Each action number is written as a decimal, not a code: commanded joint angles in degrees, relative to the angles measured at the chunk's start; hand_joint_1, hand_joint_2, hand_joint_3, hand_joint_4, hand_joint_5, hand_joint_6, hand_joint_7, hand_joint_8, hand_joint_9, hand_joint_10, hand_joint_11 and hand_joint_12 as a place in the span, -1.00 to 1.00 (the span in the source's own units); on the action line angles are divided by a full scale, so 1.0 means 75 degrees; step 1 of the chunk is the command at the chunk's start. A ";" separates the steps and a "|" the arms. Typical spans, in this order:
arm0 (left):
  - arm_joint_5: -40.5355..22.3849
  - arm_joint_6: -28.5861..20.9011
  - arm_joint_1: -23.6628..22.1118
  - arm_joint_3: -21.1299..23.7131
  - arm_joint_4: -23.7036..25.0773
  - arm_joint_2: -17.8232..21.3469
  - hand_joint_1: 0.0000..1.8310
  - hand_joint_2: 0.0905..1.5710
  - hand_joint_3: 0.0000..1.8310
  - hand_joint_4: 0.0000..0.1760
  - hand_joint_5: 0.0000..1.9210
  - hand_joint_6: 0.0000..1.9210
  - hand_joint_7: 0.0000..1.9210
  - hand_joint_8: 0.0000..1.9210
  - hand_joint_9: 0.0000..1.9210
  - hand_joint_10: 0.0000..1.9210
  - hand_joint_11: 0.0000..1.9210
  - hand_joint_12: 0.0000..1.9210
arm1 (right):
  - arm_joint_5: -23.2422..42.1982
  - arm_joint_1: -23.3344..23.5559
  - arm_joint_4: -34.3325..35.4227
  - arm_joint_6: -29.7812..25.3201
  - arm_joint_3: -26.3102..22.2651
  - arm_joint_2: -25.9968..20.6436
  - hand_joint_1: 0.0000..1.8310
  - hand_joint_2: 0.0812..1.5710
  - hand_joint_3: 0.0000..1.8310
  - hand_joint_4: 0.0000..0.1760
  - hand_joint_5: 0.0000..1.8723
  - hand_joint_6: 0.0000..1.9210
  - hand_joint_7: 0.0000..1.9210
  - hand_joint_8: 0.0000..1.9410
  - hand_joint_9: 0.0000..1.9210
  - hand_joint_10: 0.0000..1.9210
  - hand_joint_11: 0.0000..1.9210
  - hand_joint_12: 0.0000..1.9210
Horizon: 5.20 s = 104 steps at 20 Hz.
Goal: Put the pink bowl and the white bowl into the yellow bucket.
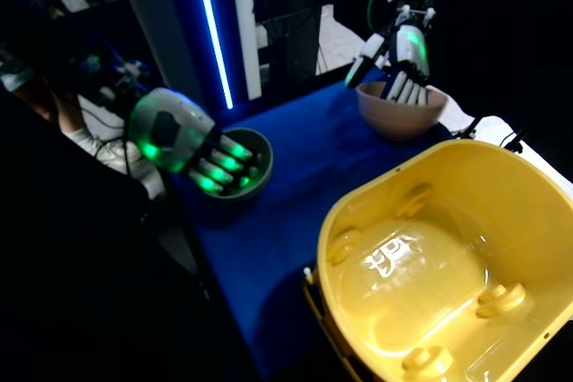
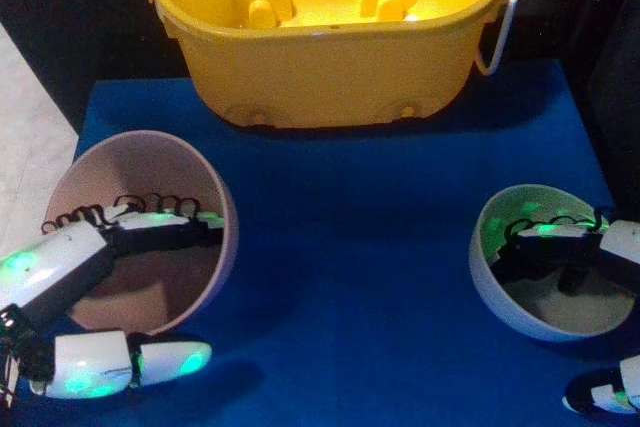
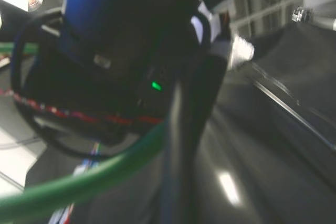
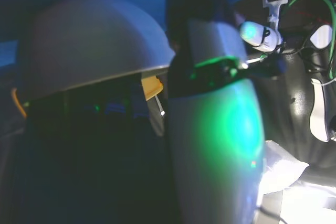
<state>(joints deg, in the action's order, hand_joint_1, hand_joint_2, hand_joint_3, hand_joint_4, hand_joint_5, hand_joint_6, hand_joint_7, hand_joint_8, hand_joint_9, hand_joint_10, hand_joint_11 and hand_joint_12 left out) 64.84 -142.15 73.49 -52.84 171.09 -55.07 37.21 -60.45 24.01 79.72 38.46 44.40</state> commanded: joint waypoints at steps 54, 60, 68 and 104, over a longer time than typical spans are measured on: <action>0.4833 0.0721 0.0464 0.1173 0.0199 0.3065 0.35 0.38 -1.00 -1.00 0.03 -0.05 0.05 0.14 -0.18 0.48 -0.20 0.72 | 0.1885 0.3396 -0.3142 -0.1307 -0.0063 -0.0429 0.46 0.48 -1.00 -1.00 -0.12 0.29 -0.18 0.32 -0.12 0.41 -0.17 0.55; 0.4465 0.0932 -0.0575 0.0747 0.0199 0.2998 0.35 0.38 -1.00 -1.00 0.03 -0.07 0.03 0.18 -0.18 0.48 -0.20 0.72 | 0.1463 0.4278 -0.3511 -0.1301 0.0519 -0.0096 0.62 0.46 -1.00 -1.00 -0.13 0.37 -0.19 0.29 -0.17 0.25 -0.27 0.68; 0.3189 0.1106 -0.2425 -0.0045 0.0199 0.2138 0.32 0.46 -0.98 -1.00 -0.12 0.12 -0.06 0.37 -0.08 0.38 -0.09 0.68 | 0.0781 0.5091 -0.3527 -0.1168 0.1257 0.0274 0.63 0.45 -1.00 -1.00 -0.19 0.31 -0.07 0.22 -0.05 0.24 -0.32 0.70; 0.0897 -0.0023 -0.5435 -0.3467 0.0199 -0.1717 0.62 0.44 -1.00 -1.00 -0.10 0.08 -0.13 0.23 -0.12 0.33 -0.29 0.78 | -0.0271 0.6477 -0.2920 -0.0434 0.3625 0.1513 0.63 0.44 -0.99 -1.00 -0.12 0.29 -0.16 0.29 -0.13 0.34 -0.31 0.67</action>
<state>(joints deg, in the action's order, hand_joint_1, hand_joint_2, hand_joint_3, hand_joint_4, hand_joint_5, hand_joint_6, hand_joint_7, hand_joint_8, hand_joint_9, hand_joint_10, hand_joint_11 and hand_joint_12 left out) 64.07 -141.88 33.28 -78.56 171.50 -67.96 27.97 -13.02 1.80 76.71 65.52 55.77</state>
